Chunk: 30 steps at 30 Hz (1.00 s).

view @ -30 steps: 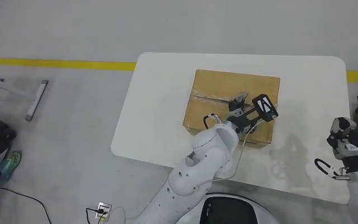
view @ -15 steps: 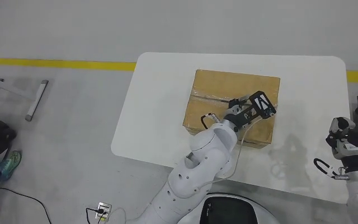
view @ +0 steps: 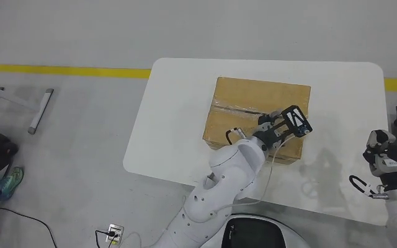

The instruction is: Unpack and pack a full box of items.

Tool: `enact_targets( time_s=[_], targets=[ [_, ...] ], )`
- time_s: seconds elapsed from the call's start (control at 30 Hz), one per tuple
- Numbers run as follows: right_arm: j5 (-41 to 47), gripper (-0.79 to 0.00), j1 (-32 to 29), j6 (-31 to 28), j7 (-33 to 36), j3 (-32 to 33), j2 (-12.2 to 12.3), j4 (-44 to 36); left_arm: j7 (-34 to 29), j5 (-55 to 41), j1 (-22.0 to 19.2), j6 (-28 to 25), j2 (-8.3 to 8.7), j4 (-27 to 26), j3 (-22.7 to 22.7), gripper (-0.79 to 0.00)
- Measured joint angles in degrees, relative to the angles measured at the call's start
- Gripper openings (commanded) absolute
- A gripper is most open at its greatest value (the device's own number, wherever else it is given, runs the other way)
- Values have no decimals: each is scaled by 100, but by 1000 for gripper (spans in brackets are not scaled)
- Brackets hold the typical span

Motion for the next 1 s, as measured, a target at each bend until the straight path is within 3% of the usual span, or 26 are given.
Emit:
enact_targets(
  time_s=[0.4,0.73,0.83,1.0],
  targets=[
    [-12,-785,76,-26,36,35,-30,15,-11,240,-420,137,-129,617,322,0],
    [44,-785,103,-50,41,94,-57,63,337,733,-587,575,-216,1029,458,-222],
    [48,-785,121,-78,52,88,-64,76,443,850,-586,710,-227,1046,427,-348],
    [37,-785,148,-110,60,80,-74,87,556,904,-569,892,-249,1045,345,-388]
  ],
)
